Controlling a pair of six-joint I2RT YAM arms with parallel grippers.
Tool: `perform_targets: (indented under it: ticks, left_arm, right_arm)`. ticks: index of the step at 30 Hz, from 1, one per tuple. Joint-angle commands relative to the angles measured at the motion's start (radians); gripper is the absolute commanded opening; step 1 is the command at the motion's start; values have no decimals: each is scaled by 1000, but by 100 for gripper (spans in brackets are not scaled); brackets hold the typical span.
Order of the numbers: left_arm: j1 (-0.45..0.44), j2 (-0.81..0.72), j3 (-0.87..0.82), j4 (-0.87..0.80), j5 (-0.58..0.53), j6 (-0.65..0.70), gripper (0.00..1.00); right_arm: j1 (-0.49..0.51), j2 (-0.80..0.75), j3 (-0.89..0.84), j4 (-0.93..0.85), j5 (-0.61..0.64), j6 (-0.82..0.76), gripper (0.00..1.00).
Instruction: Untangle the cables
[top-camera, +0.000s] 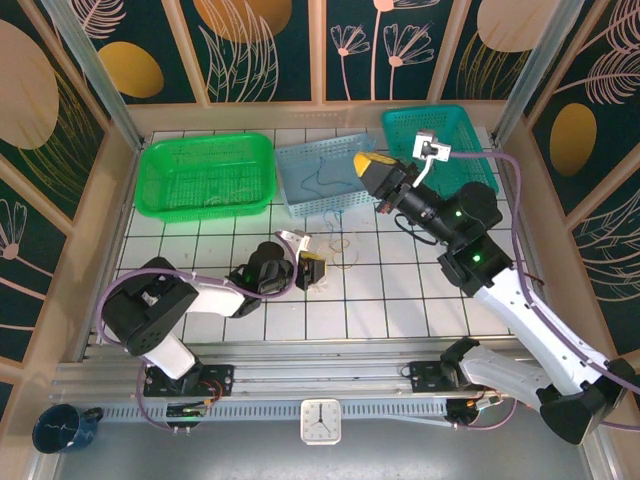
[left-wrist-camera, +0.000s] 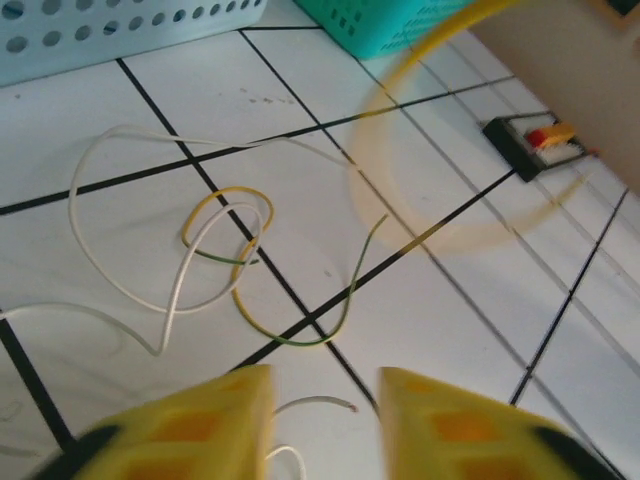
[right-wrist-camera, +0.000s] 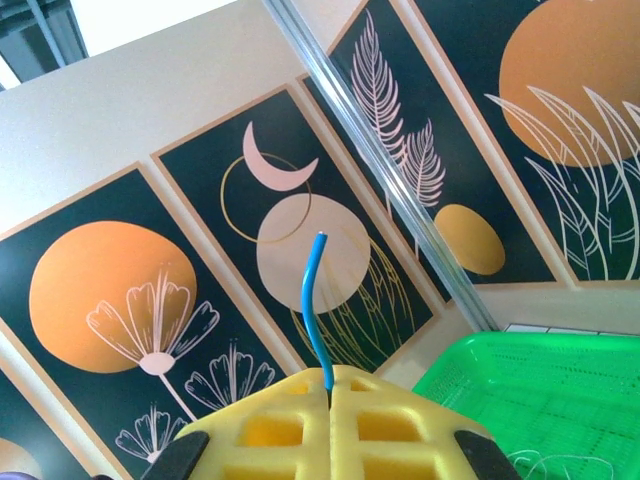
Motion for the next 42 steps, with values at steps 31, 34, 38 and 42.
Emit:
perform_targets:
  ticks: [31,34,38,42]
  left_arm:
    - [-2,-136,49,-8,-114,59,61]
    - [-2,-125,32,27,-152,55,46]
    - [-2,-103,10,59,-172,48,26]
    - [-2,-76,-4,74,-169,44,10]
  right_arm:
    - [143,26,-113,59,-24,53,0]
    - [161,15,-93,54,-21,54,0]
    - [166,-4,-70,66,-28,69,0]
    - [165,-18,-28,73,-34,73,0]
